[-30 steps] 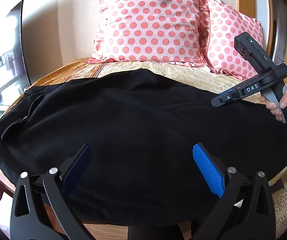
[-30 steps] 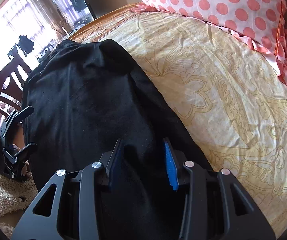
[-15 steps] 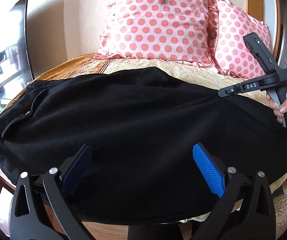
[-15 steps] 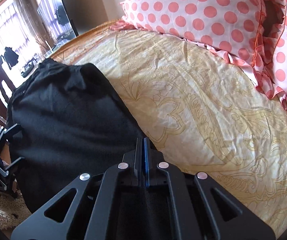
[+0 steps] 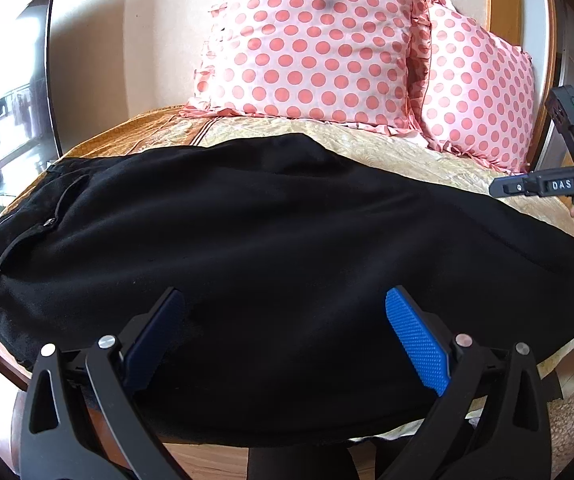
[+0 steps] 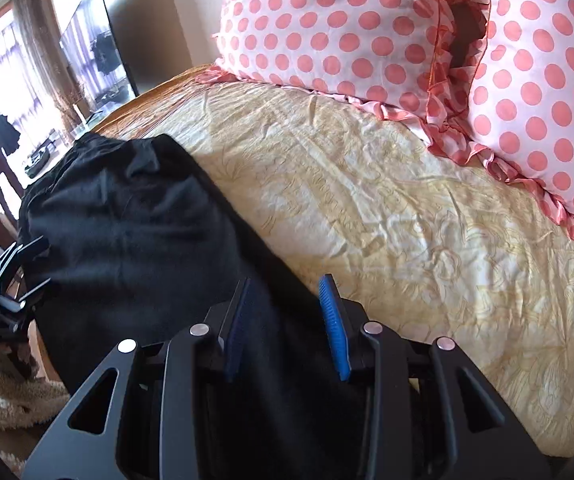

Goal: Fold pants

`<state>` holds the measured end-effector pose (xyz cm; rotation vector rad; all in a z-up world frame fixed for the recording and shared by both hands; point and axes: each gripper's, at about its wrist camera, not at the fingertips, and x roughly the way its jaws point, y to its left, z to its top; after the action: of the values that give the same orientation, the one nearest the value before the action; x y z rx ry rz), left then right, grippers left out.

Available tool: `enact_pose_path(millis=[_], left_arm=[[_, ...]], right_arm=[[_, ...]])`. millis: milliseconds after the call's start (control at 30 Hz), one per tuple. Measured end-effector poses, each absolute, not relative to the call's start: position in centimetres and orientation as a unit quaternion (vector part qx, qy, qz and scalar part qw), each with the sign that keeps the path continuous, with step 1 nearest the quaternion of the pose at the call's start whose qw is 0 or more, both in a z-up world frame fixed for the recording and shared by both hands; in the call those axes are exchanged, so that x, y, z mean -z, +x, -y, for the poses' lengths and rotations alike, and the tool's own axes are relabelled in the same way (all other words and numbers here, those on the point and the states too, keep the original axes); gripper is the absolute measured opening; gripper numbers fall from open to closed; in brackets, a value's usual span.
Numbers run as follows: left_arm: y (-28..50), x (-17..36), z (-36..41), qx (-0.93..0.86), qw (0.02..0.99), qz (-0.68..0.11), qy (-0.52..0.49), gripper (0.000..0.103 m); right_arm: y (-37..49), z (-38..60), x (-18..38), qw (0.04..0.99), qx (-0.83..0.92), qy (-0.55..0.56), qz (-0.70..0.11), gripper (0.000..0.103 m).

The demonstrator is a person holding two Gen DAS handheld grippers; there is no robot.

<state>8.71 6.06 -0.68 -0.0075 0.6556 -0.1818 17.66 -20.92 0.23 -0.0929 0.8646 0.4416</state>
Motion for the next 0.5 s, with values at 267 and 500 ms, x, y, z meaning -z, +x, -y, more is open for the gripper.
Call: enact_pose_path(millis=[267, 500], left_arm=[[8.9, 1.2, -5.0, 0.094, 0.938, -0.333, 0.022, 0.101], [8.6, 1.1, -5.1, 0.107, 0.939, -0.327, 0.014, 0.101]], right_arm=[[17.0, 25.9, 3.3, 0.885, -0.080, -0.020, -0.458, 0.036], [9.7, 34.5, 1.0, 0.921, 0.059, 0.082, -0.377, 0.038]])
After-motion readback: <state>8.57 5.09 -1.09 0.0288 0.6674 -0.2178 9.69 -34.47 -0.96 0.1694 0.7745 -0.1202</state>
